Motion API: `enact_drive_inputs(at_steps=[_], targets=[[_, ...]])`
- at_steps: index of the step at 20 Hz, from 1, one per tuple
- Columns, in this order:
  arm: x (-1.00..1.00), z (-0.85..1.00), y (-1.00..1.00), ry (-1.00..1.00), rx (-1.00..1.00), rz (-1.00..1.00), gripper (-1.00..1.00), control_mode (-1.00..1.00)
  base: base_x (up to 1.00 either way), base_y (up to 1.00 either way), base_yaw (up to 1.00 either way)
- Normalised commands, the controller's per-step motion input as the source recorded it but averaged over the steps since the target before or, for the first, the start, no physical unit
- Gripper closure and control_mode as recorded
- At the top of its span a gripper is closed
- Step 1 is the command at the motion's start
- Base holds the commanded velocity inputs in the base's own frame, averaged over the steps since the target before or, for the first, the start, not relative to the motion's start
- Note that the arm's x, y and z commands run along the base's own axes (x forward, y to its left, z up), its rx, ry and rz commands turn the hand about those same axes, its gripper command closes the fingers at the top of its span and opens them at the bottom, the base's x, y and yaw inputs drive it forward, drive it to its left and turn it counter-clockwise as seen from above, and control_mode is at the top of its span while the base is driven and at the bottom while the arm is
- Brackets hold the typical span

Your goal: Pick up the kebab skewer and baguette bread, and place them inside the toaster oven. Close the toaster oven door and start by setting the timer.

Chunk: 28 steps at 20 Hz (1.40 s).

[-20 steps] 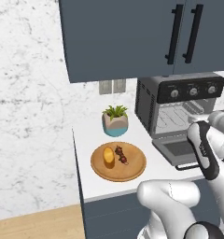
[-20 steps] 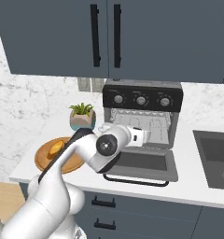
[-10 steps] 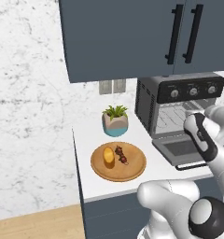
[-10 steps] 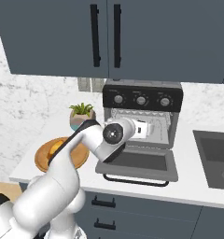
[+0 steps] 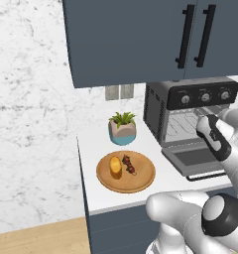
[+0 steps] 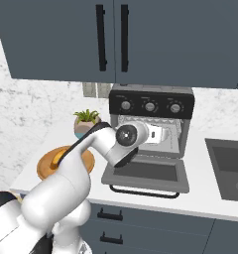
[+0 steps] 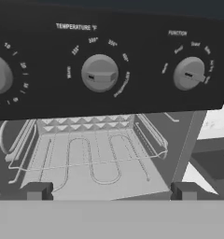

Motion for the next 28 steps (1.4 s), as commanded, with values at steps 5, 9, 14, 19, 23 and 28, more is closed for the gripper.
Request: enact_drive_inputs(at_steps=[5, 9, 14, 19, 23, 28], targets=[[0.1, 0.0, -0.04, 0.08, 0.0, 0.0, -1.0, -1.0, 0.0, 0.0, 0.0], [0.09, -0.02, 0.0, 0.06, 0.0, 0.0, -1.0, -1.0, 0.0, 0.0, 0.0], [0.12, -0.15, 0.0, 0.0, 0.0, 0.0, -1.0, -1.0, 0.0, 0.0, 0.0], [0.2, -0.29, 0.0, 0.0, 0.0, 0.0, -1.0, -1.0, 0.0, 0.0, 0.0], [0.16, -0.36, 0.0, -0.02, 0.0, 0.0, -1.0, -1.0, 0.0, 0.0, 0.0], [0.19, -0.31, 0.0, 0.0, 0.0, 0.0, -1.0, -1.0, 0.0, 0.0, 0.0]])
